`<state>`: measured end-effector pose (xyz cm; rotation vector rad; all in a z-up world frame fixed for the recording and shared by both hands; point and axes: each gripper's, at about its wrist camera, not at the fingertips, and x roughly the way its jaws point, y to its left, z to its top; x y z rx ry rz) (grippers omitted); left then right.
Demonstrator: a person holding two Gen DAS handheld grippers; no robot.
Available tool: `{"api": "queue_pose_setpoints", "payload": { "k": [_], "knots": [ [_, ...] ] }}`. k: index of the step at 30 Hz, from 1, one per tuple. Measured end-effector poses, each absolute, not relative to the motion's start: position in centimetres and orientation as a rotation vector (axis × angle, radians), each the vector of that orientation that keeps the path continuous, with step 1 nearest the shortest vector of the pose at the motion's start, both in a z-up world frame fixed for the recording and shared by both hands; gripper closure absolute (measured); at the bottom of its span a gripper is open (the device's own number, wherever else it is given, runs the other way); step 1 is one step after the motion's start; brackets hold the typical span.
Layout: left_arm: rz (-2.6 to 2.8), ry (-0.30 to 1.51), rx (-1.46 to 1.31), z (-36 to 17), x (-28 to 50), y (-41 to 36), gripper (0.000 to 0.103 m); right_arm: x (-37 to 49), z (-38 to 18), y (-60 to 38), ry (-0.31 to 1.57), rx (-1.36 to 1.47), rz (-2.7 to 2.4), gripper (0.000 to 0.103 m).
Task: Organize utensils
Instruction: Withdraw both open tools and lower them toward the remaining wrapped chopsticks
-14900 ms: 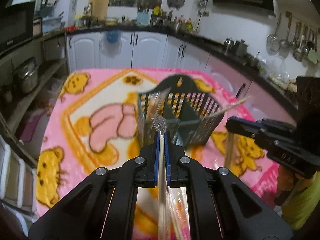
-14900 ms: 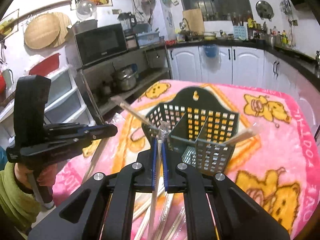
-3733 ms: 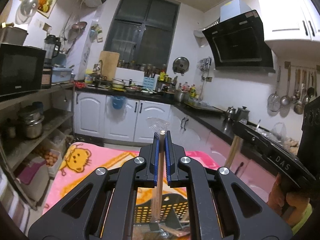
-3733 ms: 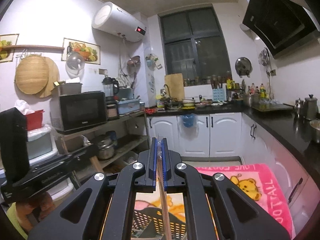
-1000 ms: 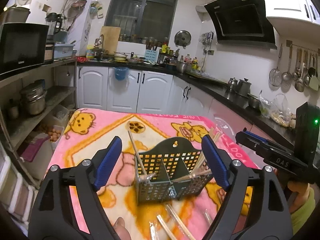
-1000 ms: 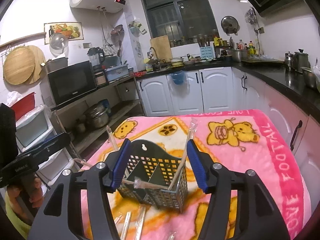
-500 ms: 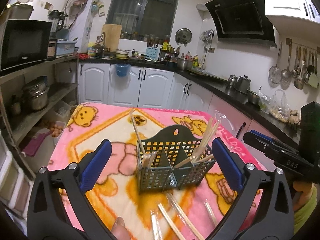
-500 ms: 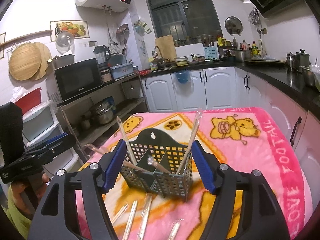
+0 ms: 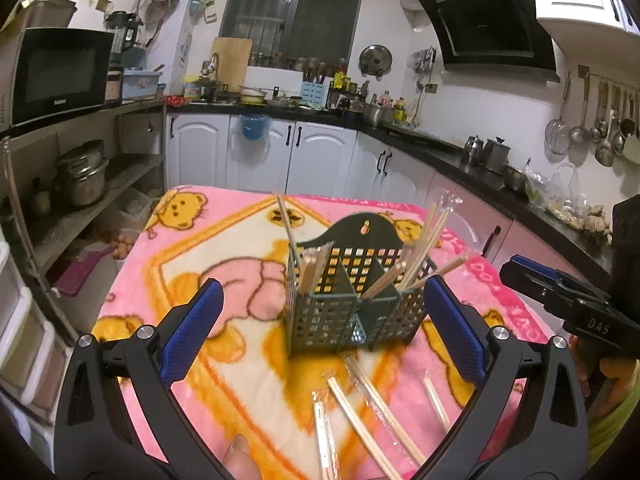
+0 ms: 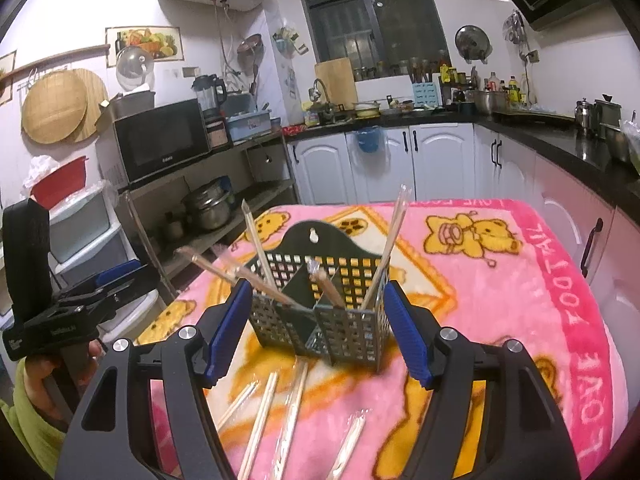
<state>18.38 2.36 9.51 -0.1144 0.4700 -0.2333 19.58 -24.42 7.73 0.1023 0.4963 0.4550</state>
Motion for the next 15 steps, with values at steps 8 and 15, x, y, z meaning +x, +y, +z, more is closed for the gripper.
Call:
{"api": "queue_pose_setpoints", "payload": {
  "k": [8, 15],
  "knots": [
    [-0.222, 0.508, -0.101, 7.9, 17.9, 2.2, 0.011, 19.2, 6.2, -23.7, 0.537, 0.079, 0.467, 0.037],
    [-0.207, 0.536, -0.086, 6.6, 17.6, 2.3, 0.011, 19.3, 5.0, -23.2, 0.572, 0.058, 0.476, 0.037]
  ]
}}
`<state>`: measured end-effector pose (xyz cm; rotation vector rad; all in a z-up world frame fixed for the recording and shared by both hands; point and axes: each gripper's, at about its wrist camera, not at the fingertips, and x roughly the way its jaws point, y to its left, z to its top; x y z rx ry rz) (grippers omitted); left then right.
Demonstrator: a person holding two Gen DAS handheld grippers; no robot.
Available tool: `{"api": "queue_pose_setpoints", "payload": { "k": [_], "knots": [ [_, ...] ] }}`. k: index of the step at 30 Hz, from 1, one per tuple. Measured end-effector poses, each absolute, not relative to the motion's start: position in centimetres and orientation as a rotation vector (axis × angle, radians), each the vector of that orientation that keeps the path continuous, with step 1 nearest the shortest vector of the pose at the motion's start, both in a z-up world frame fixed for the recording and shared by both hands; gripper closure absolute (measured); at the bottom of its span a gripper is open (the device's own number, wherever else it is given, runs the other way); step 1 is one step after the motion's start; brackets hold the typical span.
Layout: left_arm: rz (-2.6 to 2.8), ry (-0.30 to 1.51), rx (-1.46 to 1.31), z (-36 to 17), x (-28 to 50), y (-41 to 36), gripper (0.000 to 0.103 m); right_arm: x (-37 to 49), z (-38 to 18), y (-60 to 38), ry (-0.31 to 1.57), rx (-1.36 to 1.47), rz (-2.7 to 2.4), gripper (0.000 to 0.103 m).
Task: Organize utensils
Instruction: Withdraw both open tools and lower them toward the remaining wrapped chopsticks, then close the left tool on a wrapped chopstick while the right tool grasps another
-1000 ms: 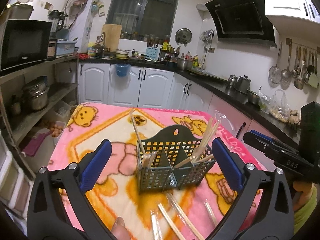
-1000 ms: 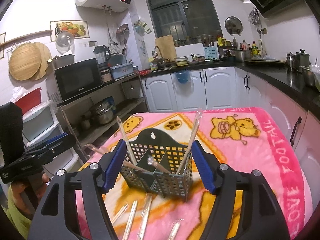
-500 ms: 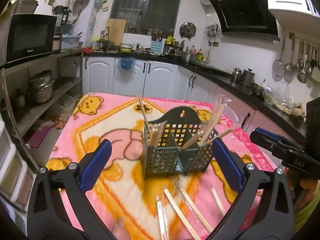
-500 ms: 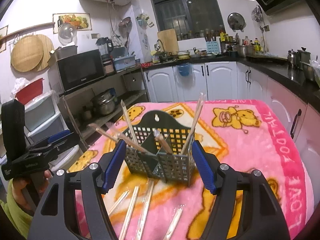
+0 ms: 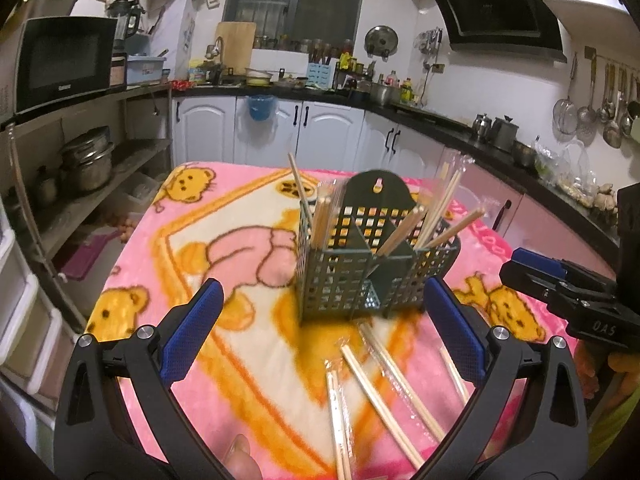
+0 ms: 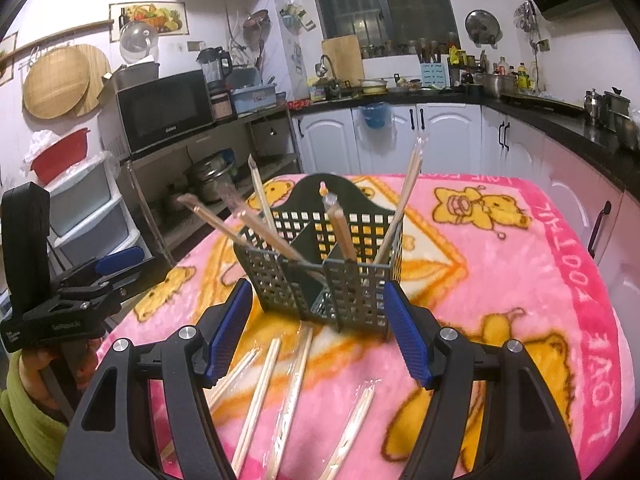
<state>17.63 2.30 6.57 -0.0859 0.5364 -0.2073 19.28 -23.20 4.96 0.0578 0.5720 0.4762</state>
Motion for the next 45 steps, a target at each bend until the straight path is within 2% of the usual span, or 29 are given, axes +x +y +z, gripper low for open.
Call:
{"api": "queue_pose_setpoints", "payload": {
  "k": [34, 41, 45],
  "knots": [
    [-0.198, 0.737, -0.073, -0.6, 18.3, 3.2, 0.011, 20.9, -0.3, -20.1, 0.714, -0.020, 0.501, 0.037],
    [-0.227, 0.785, -0.072, -1.9, 18.7, 2.6, 0.027, 21.8, -1.6, -19.7, 0.753, -0.040, 0.505, 0.039],
    [-0.254, 0.818, -0.078, -2.7, 19.1, 2.2, 0.043, 22.5, -2.4, -19.0, 0.780, -0.059, 0.518, 0.046]
  ]
}}
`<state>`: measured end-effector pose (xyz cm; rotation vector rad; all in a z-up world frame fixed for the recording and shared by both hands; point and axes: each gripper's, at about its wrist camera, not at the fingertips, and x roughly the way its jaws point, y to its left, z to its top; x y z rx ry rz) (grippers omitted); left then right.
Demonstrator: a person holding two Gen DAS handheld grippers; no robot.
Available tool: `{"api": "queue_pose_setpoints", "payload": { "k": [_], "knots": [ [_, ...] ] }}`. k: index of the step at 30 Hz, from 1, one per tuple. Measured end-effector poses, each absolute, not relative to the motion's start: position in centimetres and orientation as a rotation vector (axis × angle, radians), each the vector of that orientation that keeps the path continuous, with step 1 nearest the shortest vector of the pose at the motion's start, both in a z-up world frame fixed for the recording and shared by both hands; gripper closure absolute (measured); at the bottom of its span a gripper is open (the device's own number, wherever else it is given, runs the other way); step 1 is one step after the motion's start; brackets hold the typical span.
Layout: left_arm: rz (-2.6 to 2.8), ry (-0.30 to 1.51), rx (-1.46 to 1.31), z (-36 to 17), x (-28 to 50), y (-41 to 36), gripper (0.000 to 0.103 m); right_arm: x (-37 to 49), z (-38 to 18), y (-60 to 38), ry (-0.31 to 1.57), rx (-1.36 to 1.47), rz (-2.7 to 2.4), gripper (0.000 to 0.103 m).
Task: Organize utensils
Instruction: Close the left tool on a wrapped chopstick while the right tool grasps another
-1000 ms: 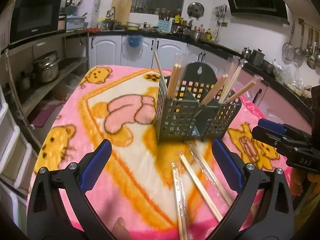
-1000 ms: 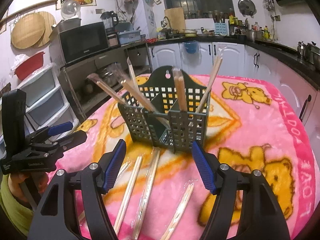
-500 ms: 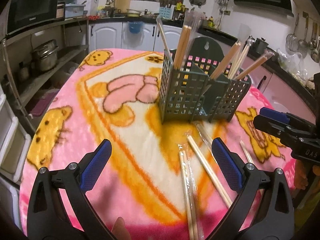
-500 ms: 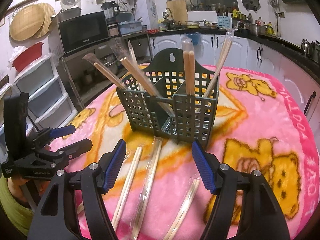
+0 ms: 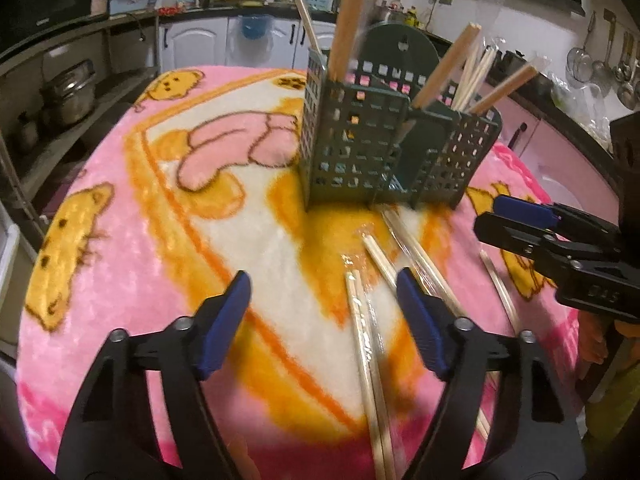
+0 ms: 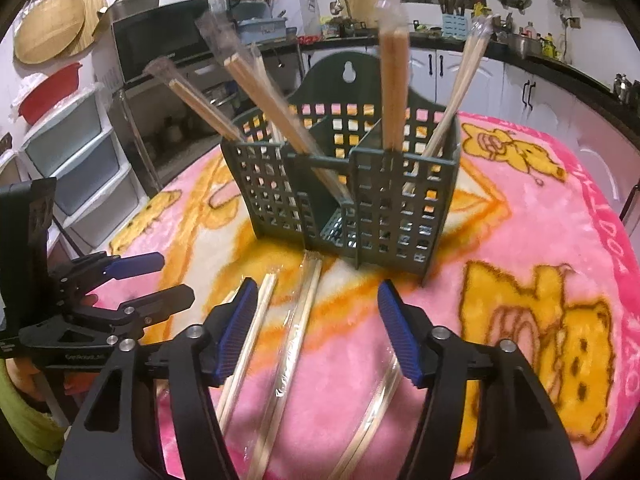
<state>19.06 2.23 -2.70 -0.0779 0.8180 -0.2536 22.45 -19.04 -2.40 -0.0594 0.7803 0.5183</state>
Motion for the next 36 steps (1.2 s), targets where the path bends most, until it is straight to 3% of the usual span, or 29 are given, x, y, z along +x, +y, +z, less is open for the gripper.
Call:
{"api": "queue_pose_setpoints", "payload": {
  "k": [3, 12, 26, 36],
  "knots": [
    [-0.278, 0.843, -0.080, -3.3, 19.3, 1.8, 0.057, 23.0, -3.1, -18.6, 0.800, -0.076, 0.521, 0.047],
    [-0.335, 0.917, -0.098, -4.8, 20.2, 0.8, 0.077, 24.3, -4.5, -17.4, 0.839, -0.130, 0.531, 0.056],
    [-0.325, 0.956, -0.113, -5.4, 21.8, 0.9, 0.083, 26.6, -6.5, -14.9, 0.889, -0.204, 0.533, 0.067],
    [-0.321, 0.973, -0.091, -5.4, 22.9, 0.9, 0.083, 28.1, -7.5, -13.8, 0.918, -0.210, 0.516, 0.070]
  ]
}}
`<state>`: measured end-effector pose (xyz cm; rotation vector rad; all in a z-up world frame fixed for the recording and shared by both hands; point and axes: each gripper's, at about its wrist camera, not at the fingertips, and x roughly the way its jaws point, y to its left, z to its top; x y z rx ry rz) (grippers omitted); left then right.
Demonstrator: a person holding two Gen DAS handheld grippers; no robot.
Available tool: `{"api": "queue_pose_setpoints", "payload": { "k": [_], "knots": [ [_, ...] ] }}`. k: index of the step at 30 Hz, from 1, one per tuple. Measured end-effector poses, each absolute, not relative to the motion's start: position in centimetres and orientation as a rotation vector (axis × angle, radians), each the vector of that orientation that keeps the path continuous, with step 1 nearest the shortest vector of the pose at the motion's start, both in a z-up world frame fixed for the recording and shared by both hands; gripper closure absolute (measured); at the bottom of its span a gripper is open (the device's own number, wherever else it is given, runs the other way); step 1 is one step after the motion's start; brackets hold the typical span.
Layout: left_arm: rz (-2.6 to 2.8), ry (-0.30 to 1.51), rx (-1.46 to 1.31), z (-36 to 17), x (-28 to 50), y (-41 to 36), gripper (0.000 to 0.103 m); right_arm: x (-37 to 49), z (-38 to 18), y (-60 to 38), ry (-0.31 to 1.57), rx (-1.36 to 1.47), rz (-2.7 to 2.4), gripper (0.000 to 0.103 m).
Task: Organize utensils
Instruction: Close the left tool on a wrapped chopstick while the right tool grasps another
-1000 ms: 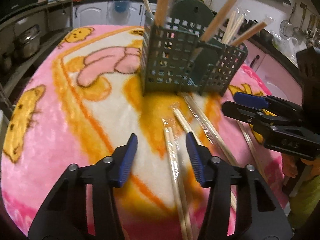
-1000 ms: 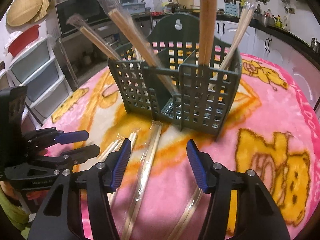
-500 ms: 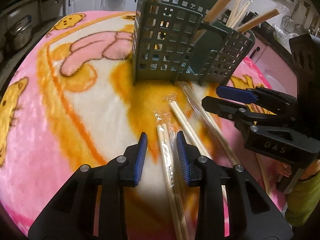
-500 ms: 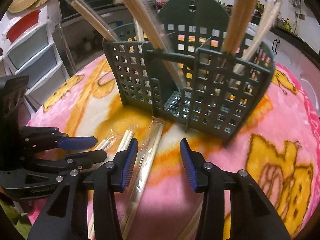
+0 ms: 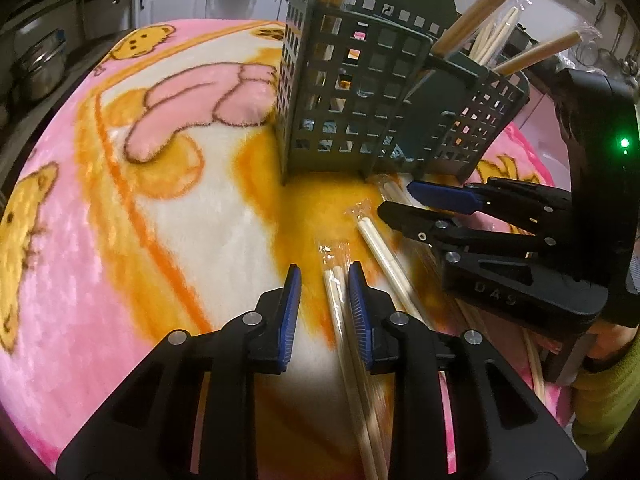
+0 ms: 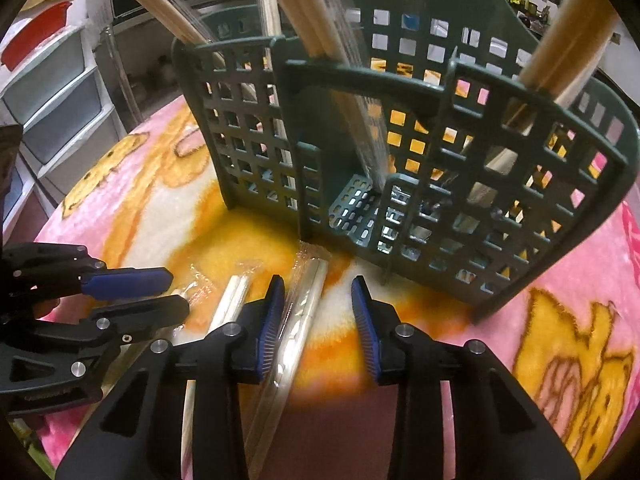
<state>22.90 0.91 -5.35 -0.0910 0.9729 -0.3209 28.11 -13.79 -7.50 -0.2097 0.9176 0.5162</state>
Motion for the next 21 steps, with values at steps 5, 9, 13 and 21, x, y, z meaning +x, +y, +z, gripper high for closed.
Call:
{"api": "queue_pose_setpoints", "payload": {
  "k": [5, 9, 13, 21],
  "knots": [
    [-0.321, 0.987, -0.105, -5.4, 23.9, 0.9, 0.083, 28.3, -7.6, -13.6, 0.917, -0.216, 0.505, 0.078],
    [-0.320, 0.988, -0.097, -5.5, 24.6, 0.6, 0.083, 28.3, -7.6, -13.9, 0.921, -0.190, 0.506, 0.085],
    [-0.324, 0.986, -0.082, -5.5, 25.0, 0.5, 0.084, 28.1, -7.2, -14.9, 0.928, -0.138, 0.516, 0.096],
    [-0.312, 0.987, -0.096, -5.5, 25.3, 1.1, 0.095, 26.8, -5.9, -15.8, 0.921, -0.059, 0.573, 0.097]
  ]
}}
